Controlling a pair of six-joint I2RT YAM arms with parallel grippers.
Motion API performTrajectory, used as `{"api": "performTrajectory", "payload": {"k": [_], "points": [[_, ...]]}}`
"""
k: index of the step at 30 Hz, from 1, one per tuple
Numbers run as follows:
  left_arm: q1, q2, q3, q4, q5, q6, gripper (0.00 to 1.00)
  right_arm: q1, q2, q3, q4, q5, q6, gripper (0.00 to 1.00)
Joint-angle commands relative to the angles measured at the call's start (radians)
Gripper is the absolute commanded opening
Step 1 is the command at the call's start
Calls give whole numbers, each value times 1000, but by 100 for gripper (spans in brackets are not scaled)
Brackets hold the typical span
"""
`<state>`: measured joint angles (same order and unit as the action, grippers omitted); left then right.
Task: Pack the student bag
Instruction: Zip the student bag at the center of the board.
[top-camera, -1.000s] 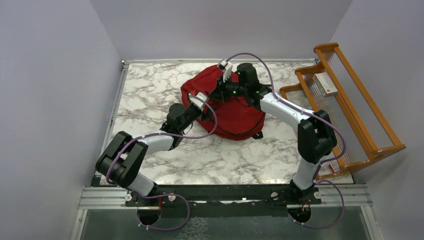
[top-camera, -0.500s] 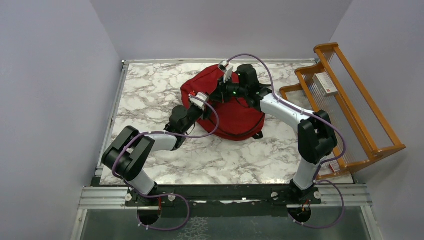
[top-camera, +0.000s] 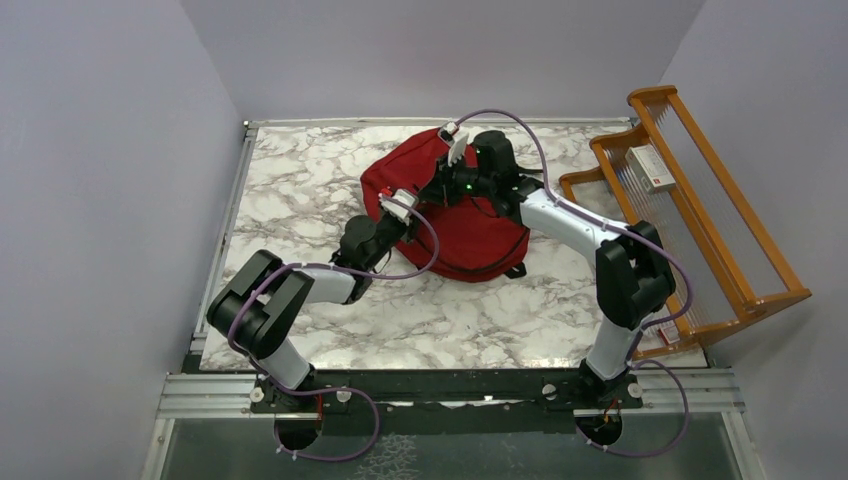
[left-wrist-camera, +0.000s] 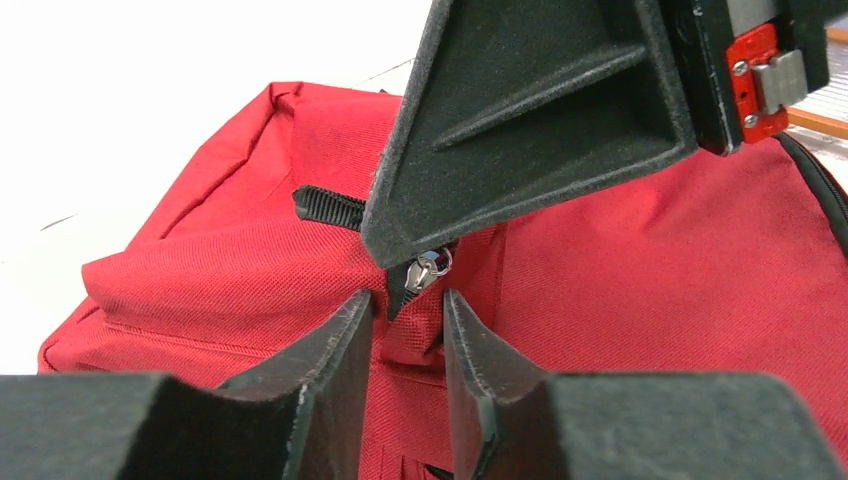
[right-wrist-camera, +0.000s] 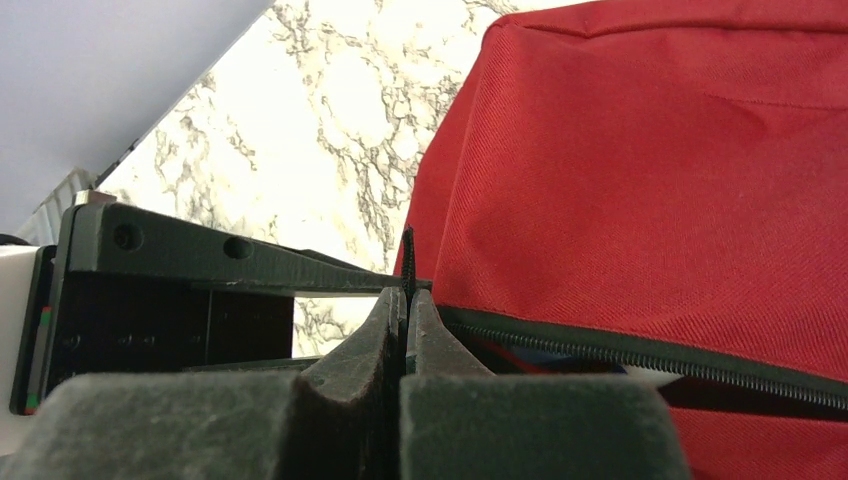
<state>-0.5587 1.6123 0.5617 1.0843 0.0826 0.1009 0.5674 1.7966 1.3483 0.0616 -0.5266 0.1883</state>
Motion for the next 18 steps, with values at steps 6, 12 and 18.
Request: {"api": "performTrajectory", "payload": {"k": [6, 12, 18], "points": [[5, -7, -76, -2, 3, -10, 16, -49, -66, -24, 111, 97, 74, 1], [5, -7, -89, -2, 2, -15, 0, -75, -74, -48, 137, 111, 79, 0], [5, -19, -113, -1, -11, -23, 0, -106, -78, -69, 147, 167, 62, 0]]}}
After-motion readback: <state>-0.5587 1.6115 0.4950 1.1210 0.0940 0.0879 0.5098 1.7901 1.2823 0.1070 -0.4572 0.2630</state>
